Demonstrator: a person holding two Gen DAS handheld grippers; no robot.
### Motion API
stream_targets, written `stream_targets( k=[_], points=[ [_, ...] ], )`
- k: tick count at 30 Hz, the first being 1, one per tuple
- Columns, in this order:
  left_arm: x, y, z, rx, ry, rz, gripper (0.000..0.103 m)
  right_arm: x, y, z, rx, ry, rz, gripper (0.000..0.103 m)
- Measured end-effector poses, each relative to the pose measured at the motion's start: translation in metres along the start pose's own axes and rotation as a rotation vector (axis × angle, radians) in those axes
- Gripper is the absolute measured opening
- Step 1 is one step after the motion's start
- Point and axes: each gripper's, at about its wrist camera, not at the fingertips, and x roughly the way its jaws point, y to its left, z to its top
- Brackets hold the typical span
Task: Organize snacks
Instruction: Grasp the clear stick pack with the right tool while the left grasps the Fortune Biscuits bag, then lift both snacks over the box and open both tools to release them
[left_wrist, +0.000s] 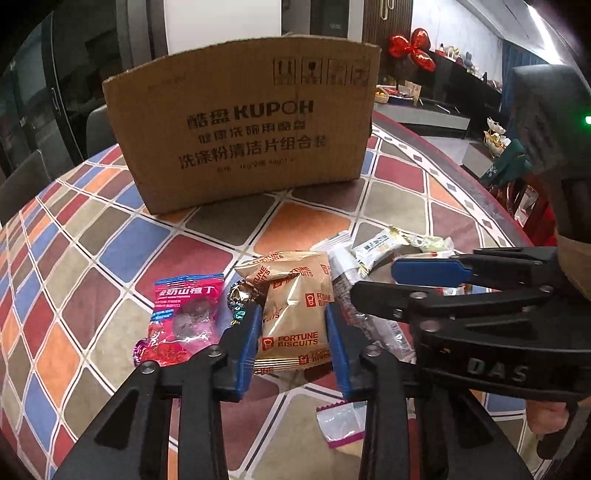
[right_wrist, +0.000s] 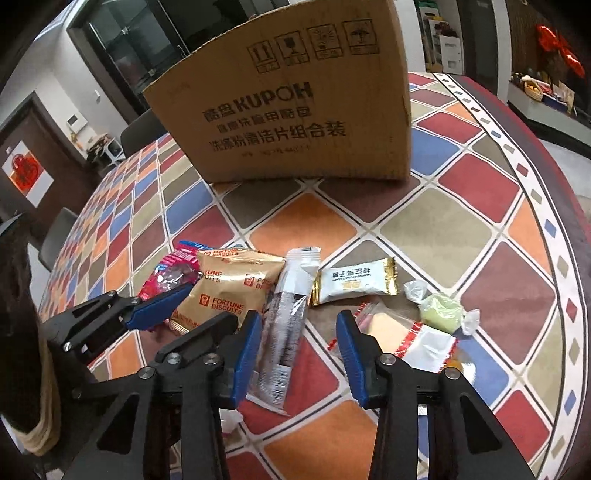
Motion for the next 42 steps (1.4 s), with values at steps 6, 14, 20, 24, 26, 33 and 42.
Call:
stream_targets(
  k=[6,14,20,24,26,33,42],
  points=[
    [-0.022,0.005,-0.003,-0.018,-0.037,0.024,0.034,0.002,0.003,0.002,-0.006,-0.002,-0.002,0.039],
    [-0.039,0.018,-0.002,-0.068,-0.074,0.035,0.034,0.012,0.015,0.001,-0.062,0.028,-0.035,0.032],
    [-0.044,0.025,-0.004,-0.091,-0.081,0.04,0.034,0.015,0.023,0.0,-0.108,0.032,-0.062,0.023],
    [-0.052,0.025,-0.002,-0.098,-0.099,0.04,0.034,0.008,0.027,-0.001,-0.12,0.021,-0.055,0.022],
    [-0.058,0.025,0.0,-0.102,-0.112,0.044,0.034,0.0,0.028,-0.001,-0.125,0.005,-0.051,0.021],
    [-0.085,0.025,0.015,-0.105,-0.182,0.052,0.034,-0.038,0.033,0.008,-0.111,-0.086,-0.037,0.021],
    [-0.123,0.022,0.049,-0.073,-0.282,0.061,0.034,-0.094,0.046,0.032,-0.134,-0.221,-0.022,0.021]
  ],
)
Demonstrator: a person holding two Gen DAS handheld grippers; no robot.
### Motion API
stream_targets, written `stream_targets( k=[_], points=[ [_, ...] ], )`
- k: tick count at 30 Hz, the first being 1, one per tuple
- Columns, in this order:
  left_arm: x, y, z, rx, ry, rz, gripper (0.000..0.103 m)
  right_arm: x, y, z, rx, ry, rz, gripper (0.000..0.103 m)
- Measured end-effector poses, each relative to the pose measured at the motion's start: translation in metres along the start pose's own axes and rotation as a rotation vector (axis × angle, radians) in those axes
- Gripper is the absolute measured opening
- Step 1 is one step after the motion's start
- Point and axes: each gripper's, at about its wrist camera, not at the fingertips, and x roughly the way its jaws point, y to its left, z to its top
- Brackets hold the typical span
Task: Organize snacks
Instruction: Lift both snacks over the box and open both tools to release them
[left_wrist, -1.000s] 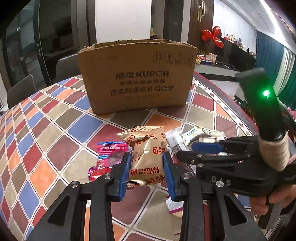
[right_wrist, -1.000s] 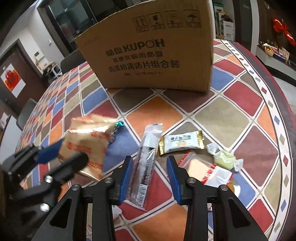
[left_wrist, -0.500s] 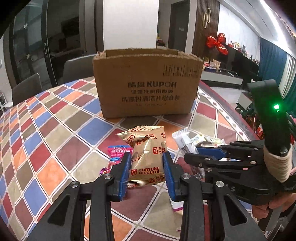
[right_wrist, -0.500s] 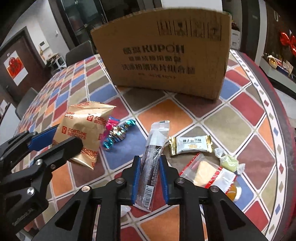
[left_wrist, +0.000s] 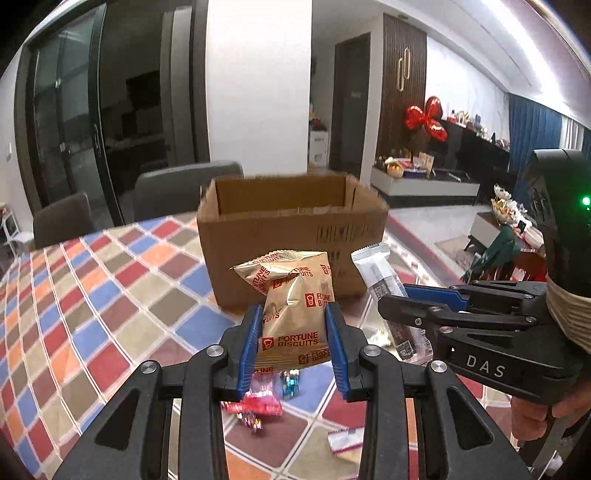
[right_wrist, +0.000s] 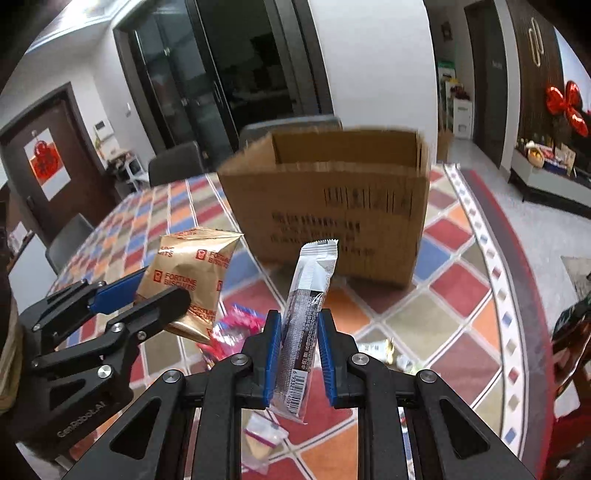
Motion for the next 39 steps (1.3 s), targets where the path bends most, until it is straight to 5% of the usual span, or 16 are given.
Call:
stream_targets(
  k=[19,39],
  points=[
    [-0.001,0.004,0.085,0.071,-0.099,0.006,0.034,-0.037,0.008,0.086,-0.07,-0.151,-0.001,0.021],
    [0.088,0.022,0.146,0.039,0.048,-0.037,0.034,0.019,-0.028,0.156,-0.031,-0.071,-0.07,0.021]
  ],
)
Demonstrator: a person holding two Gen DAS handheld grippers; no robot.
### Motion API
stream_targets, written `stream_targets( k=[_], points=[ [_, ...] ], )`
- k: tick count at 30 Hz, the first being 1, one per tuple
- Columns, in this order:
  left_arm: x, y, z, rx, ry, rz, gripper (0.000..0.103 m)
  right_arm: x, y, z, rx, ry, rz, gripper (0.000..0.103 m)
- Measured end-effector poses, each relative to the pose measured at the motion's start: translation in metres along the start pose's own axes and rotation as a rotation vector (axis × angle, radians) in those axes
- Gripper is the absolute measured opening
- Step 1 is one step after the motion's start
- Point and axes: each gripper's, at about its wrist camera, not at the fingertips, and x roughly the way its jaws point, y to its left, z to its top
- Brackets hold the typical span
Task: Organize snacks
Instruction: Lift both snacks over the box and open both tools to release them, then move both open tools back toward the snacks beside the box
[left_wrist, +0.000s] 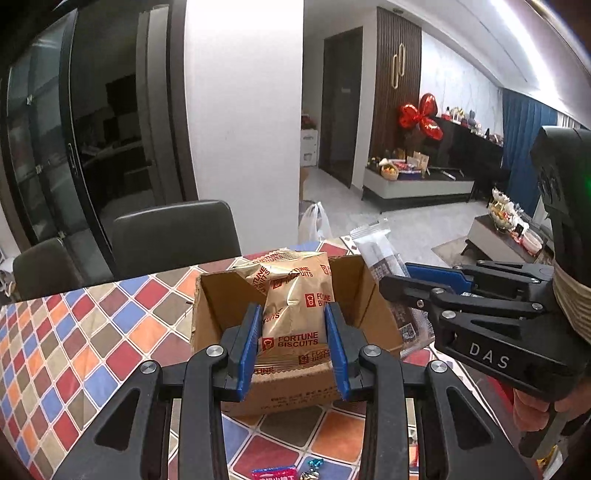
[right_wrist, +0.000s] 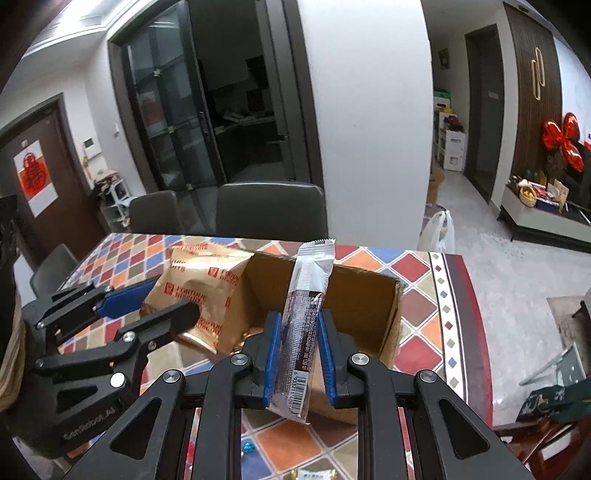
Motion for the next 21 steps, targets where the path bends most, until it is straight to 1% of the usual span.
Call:
stream_targets(
  k=[6,7,8,9,10,11,14,19,21],
  points=[
    [0.022,0.001,0.013,0.005,0.01,0.037,0.036,0.02,-0.008,0.007,0.014,0.012,-0.047,0.021],
    [0.024,0.001,0.014,0.009,0.009,0.053,0.038,0.022,-0.008,0.008,0.012,0.008,-0.056,0.021],
    [0.026,0.001,0.014,0.015,0.007,0.081,0.045,0.025,-0.009,0.009,0.012,0.005,-0.07,0.022],
    [0.025,0.002,0.014,0.016,0.003,0.095,0.055,0.026,-0.01,0.009,0.012,0.003,-0.084,0.03],
    [0.023,0.002,0.013,0.014,-0.007,0.104,0.059,0.027,-0.01,0.009,0.008,0.008,-0.093,0.044],
    [0.02,0.003,0.011,0.012,-0.015,0.108,0.062,0.027,-0.011,0.008,0.004,0.008,-0.102,0.049],
    [0.01,0.003,0.004,0.011,-0.03,0.106,0.062,0.019,-0.014,0.004,0.011,-0.009,-0.126,0.049],
    [-0.012,-0.012,-0.012,0.038,-0.064,0.079,0.062,-0.005,-0.019,-0.009,0.066,-0.03,-0.111,0.049],
    [-0.021,-0.021,-0.019,0.061,-0.075,0.062,0.062,-0.013,-0.021,-0.015,0.084,-0.04,-0.09,0.049]
  ],
)
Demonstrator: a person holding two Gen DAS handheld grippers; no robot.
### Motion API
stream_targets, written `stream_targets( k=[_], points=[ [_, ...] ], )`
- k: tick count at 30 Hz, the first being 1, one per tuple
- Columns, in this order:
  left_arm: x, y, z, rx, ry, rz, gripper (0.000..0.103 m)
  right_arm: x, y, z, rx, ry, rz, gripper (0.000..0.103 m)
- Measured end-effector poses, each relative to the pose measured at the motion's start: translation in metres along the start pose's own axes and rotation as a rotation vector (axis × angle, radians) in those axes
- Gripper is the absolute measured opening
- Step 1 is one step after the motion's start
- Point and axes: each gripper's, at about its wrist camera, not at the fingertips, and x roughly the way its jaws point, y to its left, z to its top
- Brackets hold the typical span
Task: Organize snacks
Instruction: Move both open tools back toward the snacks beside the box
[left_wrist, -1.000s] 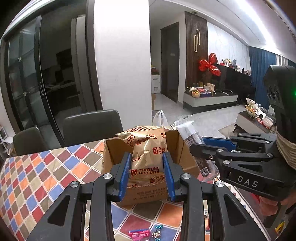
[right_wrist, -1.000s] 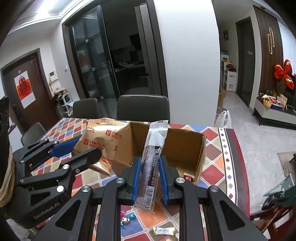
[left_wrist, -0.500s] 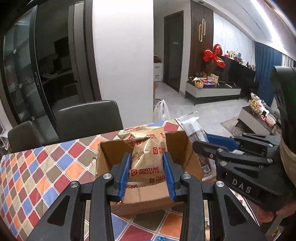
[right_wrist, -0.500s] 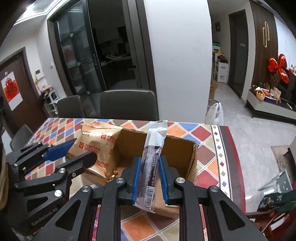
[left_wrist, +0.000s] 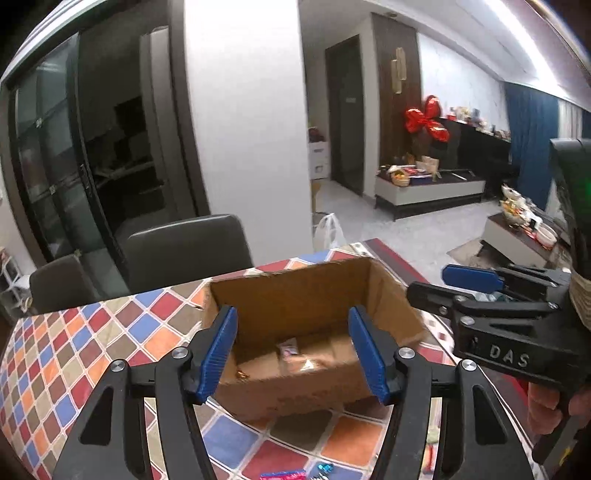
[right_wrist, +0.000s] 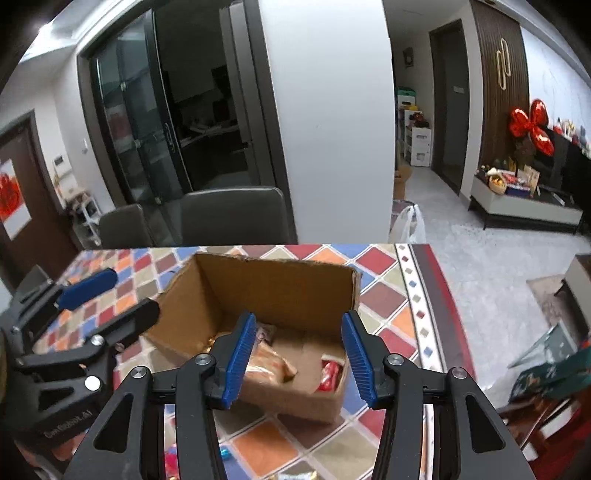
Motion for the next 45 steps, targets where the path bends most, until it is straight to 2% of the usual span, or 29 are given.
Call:
stream_targets(
  k=[7,13,26,32,40,45],
  points=[
    [-0.03,-0.03,-0.023,0.069,-0.053,-0.039,0.062,-0.029,-0.009,-0.032,0.025,-0.012,0.035,0.049],
    [-0.042,-0.055,-0.045,0.154,-0.068,-0.049,0.062,-0.04,-0.014,-0.062,0.004,0.008,0.025,0.049],
    [-0.017,-0.083,-0.095,0.195,0.075,-0.132,0.062,-0.026,-0.032,-0.115,-0.08,0.157,-0.016,0.049],
    [-0.004,-0.095,-0.118,0.223,0.147,-0.156,0.062,-0.014,-0.035,-0.139,-0.123,0.238,-0.005,0.049],
    [0.025,-0.097,-0.136,0.248,0.249,-0.186,0.061,0.01,-0.037,-0.166,-0.151,0.343,-0.001,0.049],
    [0.041,-0.102,-0.145,0.283,0.296,-0.198,0.061,0.022,-0.038,-0.175,-0.174,0.377,0.002,0.049]
  ],
)
